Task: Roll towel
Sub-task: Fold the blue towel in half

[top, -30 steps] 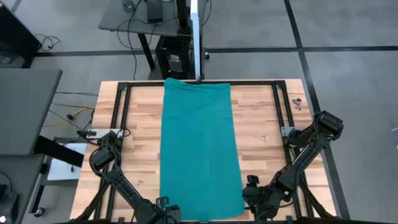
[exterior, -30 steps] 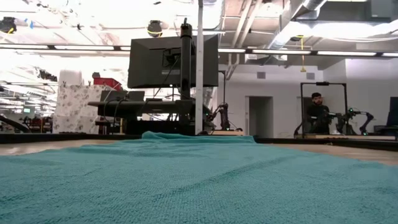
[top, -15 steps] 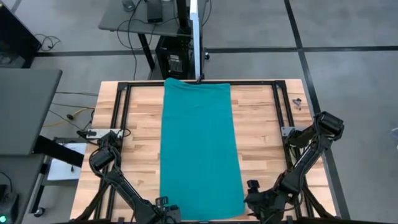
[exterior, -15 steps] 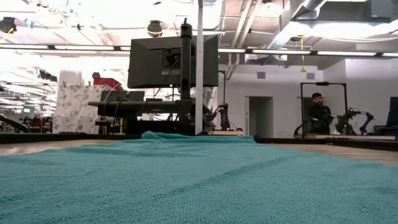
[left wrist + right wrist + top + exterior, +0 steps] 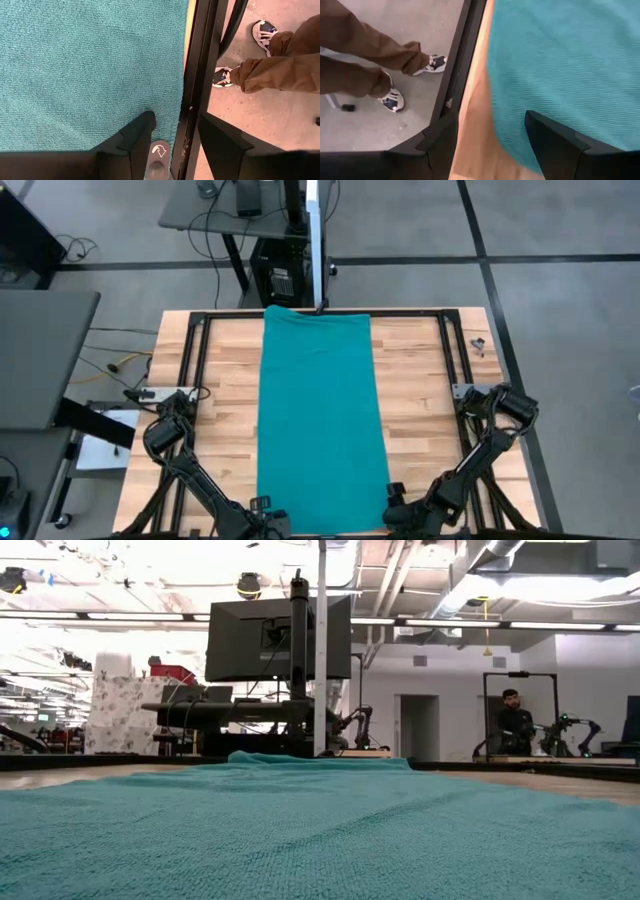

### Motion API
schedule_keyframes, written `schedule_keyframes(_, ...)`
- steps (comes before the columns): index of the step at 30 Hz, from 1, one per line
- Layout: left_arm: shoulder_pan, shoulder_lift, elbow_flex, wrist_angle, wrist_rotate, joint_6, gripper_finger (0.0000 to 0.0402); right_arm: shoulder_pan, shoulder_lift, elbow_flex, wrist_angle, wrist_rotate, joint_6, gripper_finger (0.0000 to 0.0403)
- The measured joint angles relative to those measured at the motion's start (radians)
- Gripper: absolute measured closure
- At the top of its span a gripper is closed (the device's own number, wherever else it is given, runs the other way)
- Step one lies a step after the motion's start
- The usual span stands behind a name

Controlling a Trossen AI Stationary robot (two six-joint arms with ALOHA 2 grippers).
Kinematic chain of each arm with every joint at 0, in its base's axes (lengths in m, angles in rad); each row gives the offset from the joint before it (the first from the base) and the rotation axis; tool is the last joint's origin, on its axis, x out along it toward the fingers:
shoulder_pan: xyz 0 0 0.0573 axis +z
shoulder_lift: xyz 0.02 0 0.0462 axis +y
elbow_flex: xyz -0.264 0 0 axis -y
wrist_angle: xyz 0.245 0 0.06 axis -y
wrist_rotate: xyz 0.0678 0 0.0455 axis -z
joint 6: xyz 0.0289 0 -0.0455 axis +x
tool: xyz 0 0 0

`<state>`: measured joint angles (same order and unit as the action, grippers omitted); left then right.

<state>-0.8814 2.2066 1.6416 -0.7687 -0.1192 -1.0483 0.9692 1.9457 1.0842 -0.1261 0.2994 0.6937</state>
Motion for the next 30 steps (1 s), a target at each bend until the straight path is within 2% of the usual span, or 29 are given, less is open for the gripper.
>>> schedule_keyframes(5,0.000,0.000,-0.001,-0.001,0.001,0.015,0.0254,0.004,0.016,0.013,0.009,0.004,-0.022,0.0202)
schedule_keyframes(14,-0.001,0.000,-0.001,-0.004,0.000,0.015,0.0281,0.003,0.016,0.014,-0.015,0.006,-0.014,0.0279)
schedule_keyframes(17,-0.001,0.000,-0.001,-0.009,0.005,0.015,0.0317,0.003,0.016,0.015,-0.030,0.001,0.032,0.0322)
schedule_keyframes(21,-0.001,-0.018,-0.003,-0.041,0.019,-0.007,0.0388,0.006,-0.006,0.014,-0.070,-0.036,0.091,0.0391)
schedule_keyframes(24,-0.001,-0.062,-0.010,-0.109,0.003,-0.034,0.0396,0.005,-0.043,0.011,-0.117,-0.051,0.118,0.0397)
schedule_keyframes(30,-0.001,-0.202,-0.004,-0.145,0.002,-0.030,0.0401,-0.004,-0.169,0.011,-0.215,-0.046,0.121,0.0401)
